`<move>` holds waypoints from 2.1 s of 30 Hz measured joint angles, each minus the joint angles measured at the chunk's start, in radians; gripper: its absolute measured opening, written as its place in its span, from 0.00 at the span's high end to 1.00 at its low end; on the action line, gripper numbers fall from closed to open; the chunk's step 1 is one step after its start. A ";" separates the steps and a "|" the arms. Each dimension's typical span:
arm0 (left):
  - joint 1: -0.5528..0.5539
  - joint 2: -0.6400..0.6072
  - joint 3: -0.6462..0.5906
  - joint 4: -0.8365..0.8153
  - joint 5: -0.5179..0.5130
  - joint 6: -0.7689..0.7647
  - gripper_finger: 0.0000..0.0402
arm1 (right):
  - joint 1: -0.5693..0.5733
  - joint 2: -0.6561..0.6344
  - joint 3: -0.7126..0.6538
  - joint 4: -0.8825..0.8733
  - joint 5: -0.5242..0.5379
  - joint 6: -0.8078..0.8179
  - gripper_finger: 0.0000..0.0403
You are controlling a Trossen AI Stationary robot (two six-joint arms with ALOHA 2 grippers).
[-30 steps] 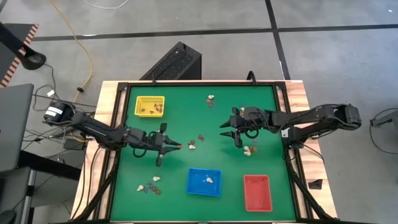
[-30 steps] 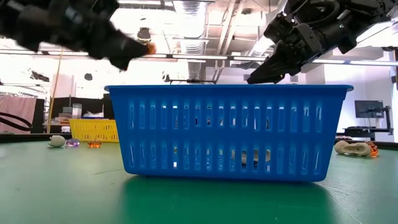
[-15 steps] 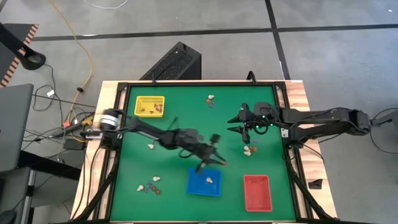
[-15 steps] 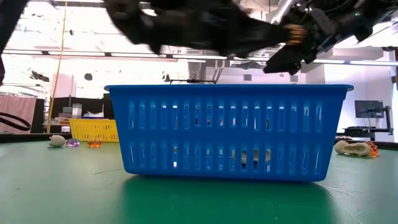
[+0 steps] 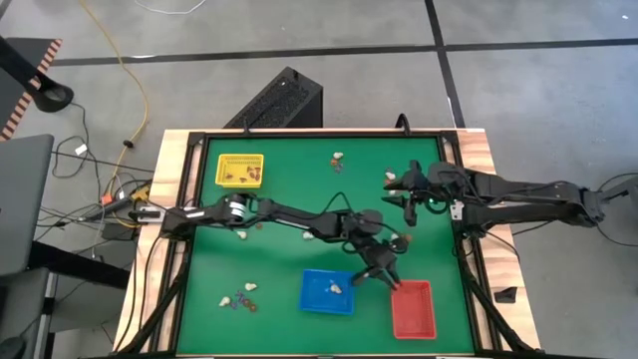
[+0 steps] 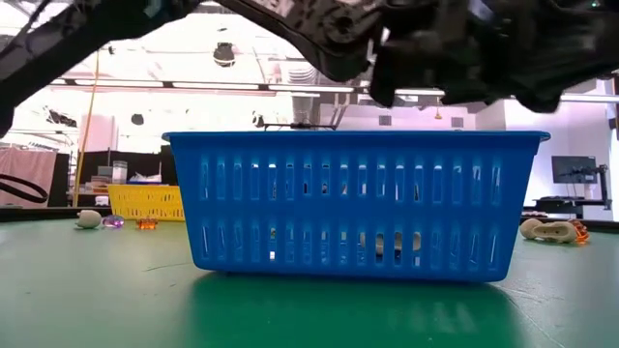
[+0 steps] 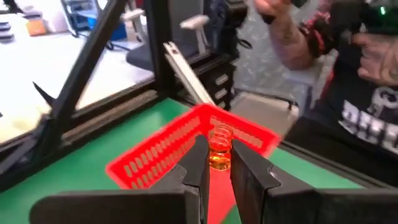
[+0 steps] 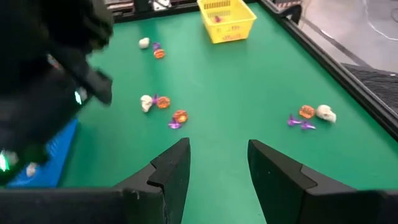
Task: Sort Halloween decoration
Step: Put the orange pumpkin toy into the orange basket, then put the white skull toy into the blue basket
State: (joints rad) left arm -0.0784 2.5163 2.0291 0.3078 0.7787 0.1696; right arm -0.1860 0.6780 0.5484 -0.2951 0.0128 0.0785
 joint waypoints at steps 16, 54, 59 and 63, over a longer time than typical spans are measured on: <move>-0.046 0.108 0.124 -0.015 -0.101 -0.038 0.86 | 0.000 -0.016 0.000 -0.017 0.095 0.053 0.52; 0.047 -0.735 -0.308 -1.312 -0.834 0.146 0.88 | 0.016 0.002 0.000 0.086 0.198 0.127 0.52; 0.071 -1.038 -0.714 -0.922 -0.913 -0.083 0.93 | 0.038 0.026 -0.001 0.123 0.196 0.105 0.52; 0.043 -1.237 -1.055 -0.462 -0.980 -0.149 0.94 | 0.087 0.042 -0.011 0.133 0.171 0.132 0.52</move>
State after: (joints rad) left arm -0.0357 1.2797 0.9743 -0.1538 -0.2012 0.0204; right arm -0.0993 0.7199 0.5377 -0.1622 0.1833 0.2101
